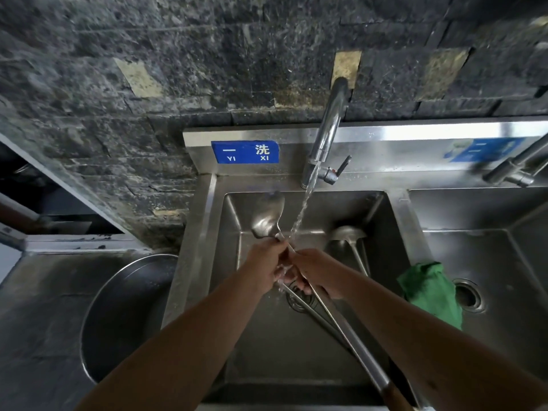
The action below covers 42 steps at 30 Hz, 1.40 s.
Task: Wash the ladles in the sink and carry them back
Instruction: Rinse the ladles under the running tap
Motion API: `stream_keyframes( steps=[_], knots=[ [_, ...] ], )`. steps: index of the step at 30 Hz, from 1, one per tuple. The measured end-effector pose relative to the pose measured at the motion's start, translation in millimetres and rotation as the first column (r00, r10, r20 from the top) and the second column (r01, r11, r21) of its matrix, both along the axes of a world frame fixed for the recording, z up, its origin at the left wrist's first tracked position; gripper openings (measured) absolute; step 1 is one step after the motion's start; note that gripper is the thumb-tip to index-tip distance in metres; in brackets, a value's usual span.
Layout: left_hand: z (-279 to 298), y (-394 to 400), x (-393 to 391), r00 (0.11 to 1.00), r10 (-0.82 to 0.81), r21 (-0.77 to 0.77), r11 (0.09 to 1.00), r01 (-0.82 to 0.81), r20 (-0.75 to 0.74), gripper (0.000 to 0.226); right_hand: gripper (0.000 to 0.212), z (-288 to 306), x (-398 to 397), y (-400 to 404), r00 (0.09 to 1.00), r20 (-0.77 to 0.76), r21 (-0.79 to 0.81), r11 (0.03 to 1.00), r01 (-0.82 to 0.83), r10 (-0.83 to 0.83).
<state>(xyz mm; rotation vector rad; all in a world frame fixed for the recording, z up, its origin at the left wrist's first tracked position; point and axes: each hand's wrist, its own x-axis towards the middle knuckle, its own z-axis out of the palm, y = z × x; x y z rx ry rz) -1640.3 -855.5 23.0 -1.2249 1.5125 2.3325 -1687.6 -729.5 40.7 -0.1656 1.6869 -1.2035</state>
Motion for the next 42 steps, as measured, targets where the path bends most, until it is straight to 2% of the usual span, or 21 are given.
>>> stream_keyframes(
  steps=[3,5,8,11,14,19,22,23,24,28,30,32,36,40,42],
  knots=[
    [-16,21,-7,0.995,0.037,-0.119,0.993,-0.026,0.093,0.016,0.034,1,5,20,0.975,0.195,0.072,0.993,0.09,-0.103],
    [-37,28,-11,0.984,0.105,-0.225,0.972,-0.071,0.145,0.02,0.025,-4,12,37,0.96,0.244,0.123,0.987,0.108,-0.135],
    [-63,31,-15,0.97,0.151,-0.256,0.962,-0.1,0.189,0.025,0.019,-16,26,63,0.985,0.125,0.203,0.975,0.089,-0.116],
    [-56,51,-15,0.976,0.018,-0.162,0.987,0.018,0.215,0.012,0.025,-30,33,80,0.989,-0.075,0.251,0.957,0.144,-0.13],
    [-54,89,-18,0.98,-0.086,-0.088,0.991,0.103,0.18,0.012,0.031,-42,30,97,0.958,-0.218,0.32,0.914,0.249,-0.184],
    [-55,143,-35,0.96,-0.222,0.054,0.975,0.215,0.169,0.015,0.025,-66,6,119,0.925,-0.266,0.323,0.879,0.35,-0.27],
    [-65,153,-62,0.957,-0.235,0.049,0.972,0.23,0.171,0.017,0.026,-56,-2,135,0.893,-0.416,0.368,0.866,0.338,-0.171],
    [-69,157,-70,0.957,-0.233,0.046,0.972,0.228,0.171,0.018,0.033,-50,-2,140,0.886,-0.442,0.388,0.861,0.329,-0.139],
    [-73,161,-78,0.957,-0.231,0.042,0.973,0.227,0.174,0.018,0.039,-47,-3,145,0.882,-0.456,0.393,0.862,0.321,-0.12],
    [-83,181,-93,0.955,-0.25,0.059,0.968,0.244,0.161,0.016,0.027,-56,-19,161,0.854,-0.517,0.456,0.827,0.328,-0.054],
    [-91,190,-96,0.955,-0.252,0.083,0.967,0.242,0.155,0.012,0.028,-66,-32,164,0.848,-0.529,0.483,0.81,0.334,-0.034],
    [-98,194,-97,0.96,-0.237,0.092,0.97,0.225,0.152,0.013,0.034,-74,-39,163,0.85,-0.524,0.487,0.805,0.34,-0.042],
    [-108,199,-103,0.964,-0.231,0.086,0.972,0.221,0.135,0.025,0.033,-92,-43,159,0.858,-0.512,0.511,0.784,0.351,-0.05],
    [-109,202,-104,0.945,-0.276,0.007,0.96,0.279,0.178,0.018,0.025,-105,-44,155,0.871,-0.49,0.549,0.767,0.332,-0.027],
    [-108,205,-104,0.944,-0.264,0.021,0.964,0.265,0.196,0.019,0.021,-111,-47,154,0.874,-0.485,0.557,0.764,0.325,-0.019]
  ],
)
